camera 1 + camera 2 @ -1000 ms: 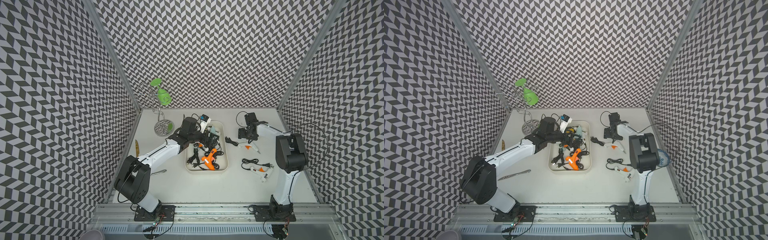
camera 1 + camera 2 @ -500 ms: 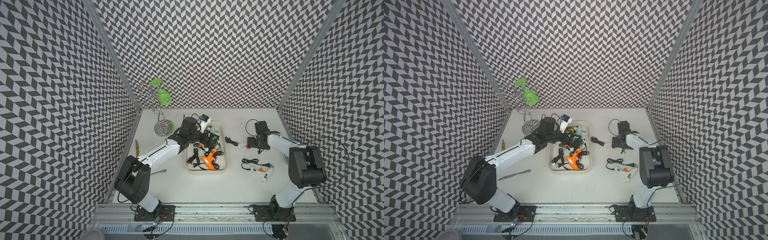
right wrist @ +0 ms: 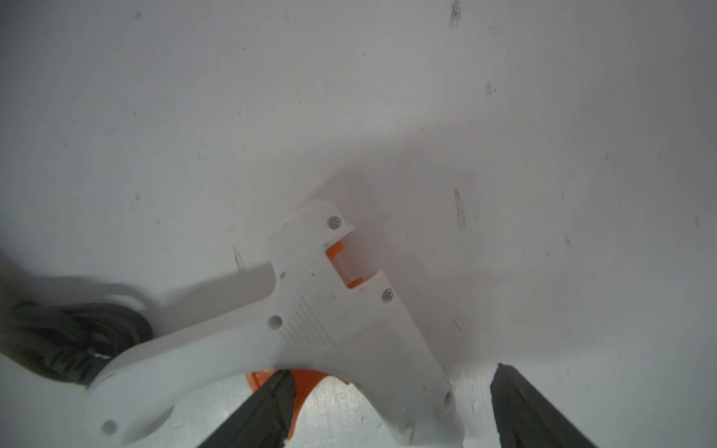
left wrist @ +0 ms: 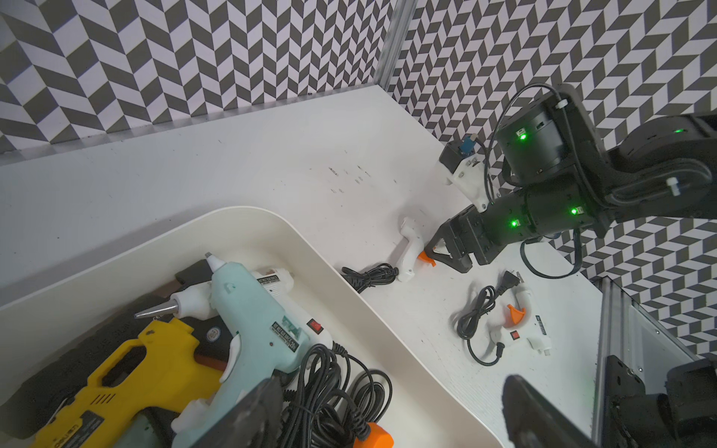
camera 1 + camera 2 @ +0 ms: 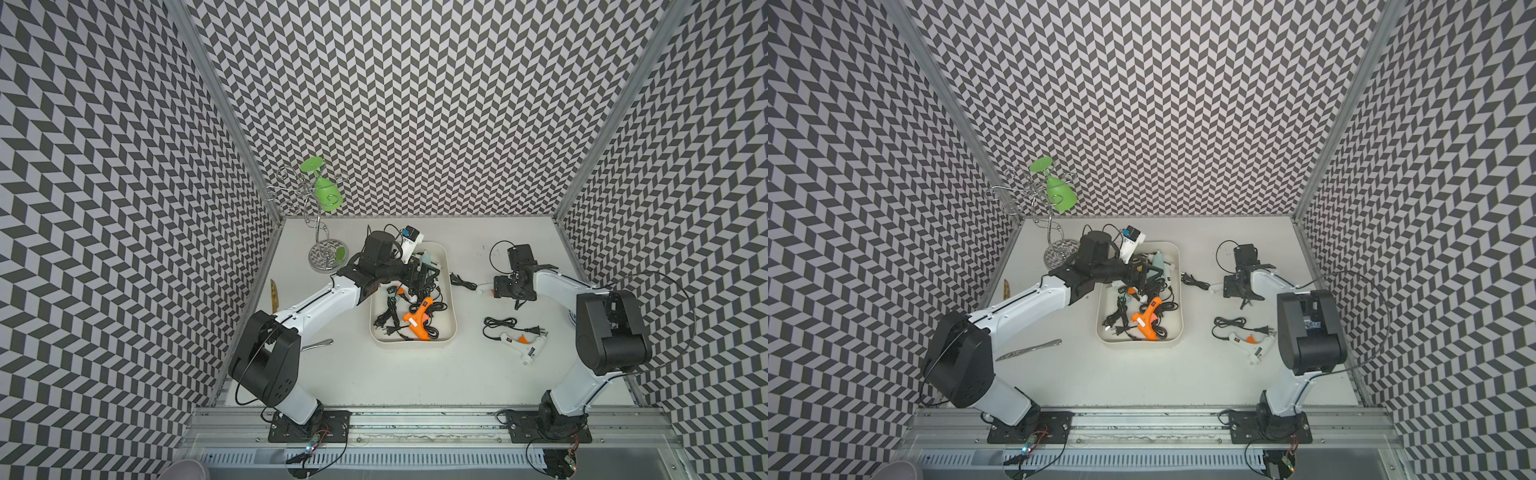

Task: Put the hot melt glue gun into the storage box
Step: Pick up the hot melt adhesive gun from the center of the board.

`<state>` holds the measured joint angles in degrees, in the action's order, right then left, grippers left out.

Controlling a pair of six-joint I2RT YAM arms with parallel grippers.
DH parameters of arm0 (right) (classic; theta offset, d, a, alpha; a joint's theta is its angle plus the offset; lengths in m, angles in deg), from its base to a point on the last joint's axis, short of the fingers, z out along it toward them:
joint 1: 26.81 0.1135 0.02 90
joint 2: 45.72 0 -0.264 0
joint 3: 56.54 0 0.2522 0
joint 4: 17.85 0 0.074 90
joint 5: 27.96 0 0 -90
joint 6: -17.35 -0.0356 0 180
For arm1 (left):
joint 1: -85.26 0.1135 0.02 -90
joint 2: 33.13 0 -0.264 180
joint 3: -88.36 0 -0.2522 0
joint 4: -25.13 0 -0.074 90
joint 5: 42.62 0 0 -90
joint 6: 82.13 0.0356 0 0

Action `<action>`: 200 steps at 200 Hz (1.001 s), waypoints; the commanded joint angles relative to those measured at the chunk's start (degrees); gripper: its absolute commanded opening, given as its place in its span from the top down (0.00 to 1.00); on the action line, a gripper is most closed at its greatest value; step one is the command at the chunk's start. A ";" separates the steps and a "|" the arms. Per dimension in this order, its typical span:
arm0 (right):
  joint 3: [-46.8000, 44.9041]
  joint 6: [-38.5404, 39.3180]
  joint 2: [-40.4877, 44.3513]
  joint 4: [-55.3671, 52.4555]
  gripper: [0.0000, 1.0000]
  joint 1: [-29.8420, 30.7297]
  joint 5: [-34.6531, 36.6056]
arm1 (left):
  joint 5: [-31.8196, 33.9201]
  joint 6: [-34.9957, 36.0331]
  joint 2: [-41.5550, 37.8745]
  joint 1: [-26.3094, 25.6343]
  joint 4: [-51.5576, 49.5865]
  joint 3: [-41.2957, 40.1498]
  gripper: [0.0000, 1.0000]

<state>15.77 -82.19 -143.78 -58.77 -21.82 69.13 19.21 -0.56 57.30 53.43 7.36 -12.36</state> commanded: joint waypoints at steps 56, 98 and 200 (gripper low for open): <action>-1.85 -0.81 5.85 -4.74 0.14 -2.18 1.23 | -1.28 0.76 1.18 0.33 -1.13 2.83 0.07; -3.93 -0.35 2.14 -2.48 0.18 -2.05 -0.63 | -0.82 1.17 1.26 0.28 -1.79 3.74 0.07; -0.71 0.83 -7.48 3.58 0.47 -0.95 -3.89 | 0.64 1.74 0.88 0.28 -3.45 5.09 0.07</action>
<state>16.34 -81.77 -148.29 -55.21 -23.17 66.40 19.32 0.32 58.35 53.43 5.17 -8.47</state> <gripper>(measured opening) 0.591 0.927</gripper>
